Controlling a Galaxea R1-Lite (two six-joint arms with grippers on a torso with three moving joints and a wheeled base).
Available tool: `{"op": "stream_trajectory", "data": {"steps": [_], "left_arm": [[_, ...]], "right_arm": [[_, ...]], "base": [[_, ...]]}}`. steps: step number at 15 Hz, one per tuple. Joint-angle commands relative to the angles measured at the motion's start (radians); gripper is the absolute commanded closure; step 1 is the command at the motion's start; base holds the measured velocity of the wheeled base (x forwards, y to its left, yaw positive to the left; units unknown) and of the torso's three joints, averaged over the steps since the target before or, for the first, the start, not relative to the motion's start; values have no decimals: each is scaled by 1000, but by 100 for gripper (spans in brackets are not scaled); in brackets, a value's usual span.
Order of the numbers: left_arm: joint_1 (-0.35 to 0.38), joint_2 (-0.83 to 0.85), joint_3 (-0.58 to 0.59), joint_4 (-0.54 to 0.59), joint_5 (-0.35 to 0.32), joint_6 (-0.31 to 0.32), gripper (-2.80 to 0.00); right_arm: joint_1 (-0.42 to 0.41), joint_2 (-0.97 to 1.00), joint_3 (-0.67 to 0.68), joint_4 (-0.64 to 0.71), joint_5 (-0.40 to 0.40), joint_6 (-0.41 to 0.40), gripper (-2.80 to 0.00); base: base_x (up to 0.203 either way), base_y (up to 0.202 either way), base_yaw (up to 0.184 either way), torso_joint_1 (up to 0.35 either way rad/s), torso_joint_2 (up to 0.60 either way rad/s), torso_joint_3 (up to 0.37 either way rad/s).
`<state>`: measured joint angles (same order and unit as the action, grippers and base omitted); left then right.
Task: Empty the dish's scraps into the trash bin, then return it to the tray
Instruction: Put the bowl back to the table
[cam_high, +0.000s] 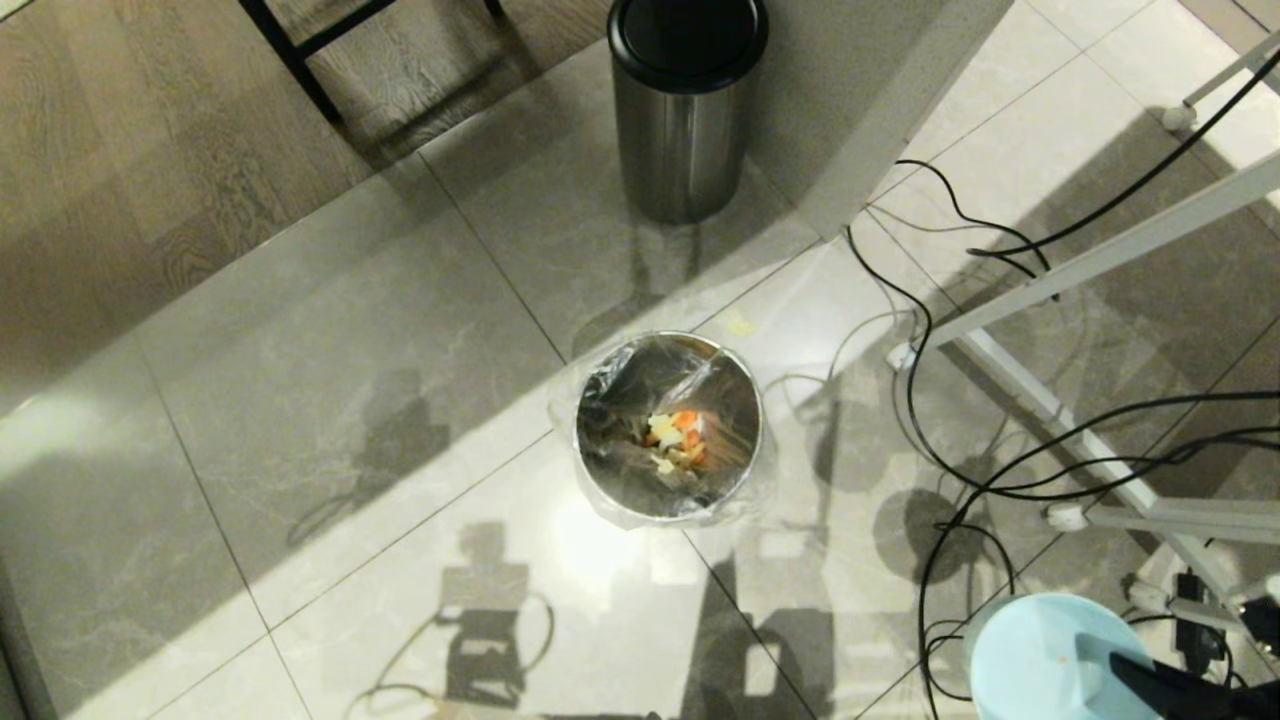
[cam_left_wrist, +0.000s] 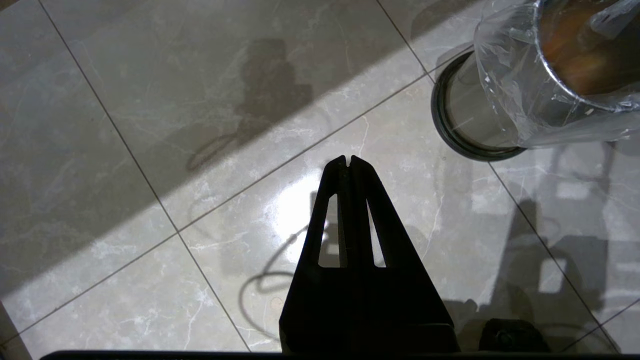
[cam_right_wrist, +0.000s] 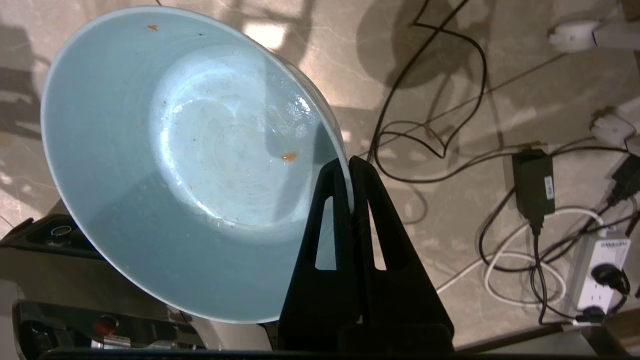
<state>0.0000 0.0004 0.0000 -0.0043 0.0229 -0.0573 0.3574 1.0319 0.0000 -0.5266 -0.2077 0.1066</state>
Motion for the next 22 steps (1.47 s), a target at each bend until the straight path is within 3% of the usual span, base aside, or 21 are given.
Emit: {"op": "stream_trajectory", "data": {"steps": [1, 8, 12, 14, 17, 22], "left_arm": [[0, 1, 0, 0, 0, -1, 0], [0, 1, 0, 0, 0, -1, 0], [0, 1, 0, 0, 0, -1, 0], [0, 1, 0, 0, 0, -1, 0], [0, 1, 0, 0, 0, -1, 0], [0, 1, 0, 0, 0, -1, 0]], "right_arm": [[-16, -88, 0, 49, 0, 1, 0], [-52, -340, 0, 279, 25, -11, 0], [-93, -513, 0, 387, 109, -77, 0], [-156, -598, 0, 441, 144, -118, 0], [-255, -708, 0, 472, 159, -138, 0], [-267, -750, 0, 474, 157, -127, 0]], "base": [[0, 0, 0, 0, 0, 0], [0, 0, 0, 0, 0, 0], [0, 0, 0, 0, 0, 0], [0, 0, 0, 0, 0, 0], [0, 0, 0, 0, 0, 0], [0, 0, 0, 0, 0, 0]]}}
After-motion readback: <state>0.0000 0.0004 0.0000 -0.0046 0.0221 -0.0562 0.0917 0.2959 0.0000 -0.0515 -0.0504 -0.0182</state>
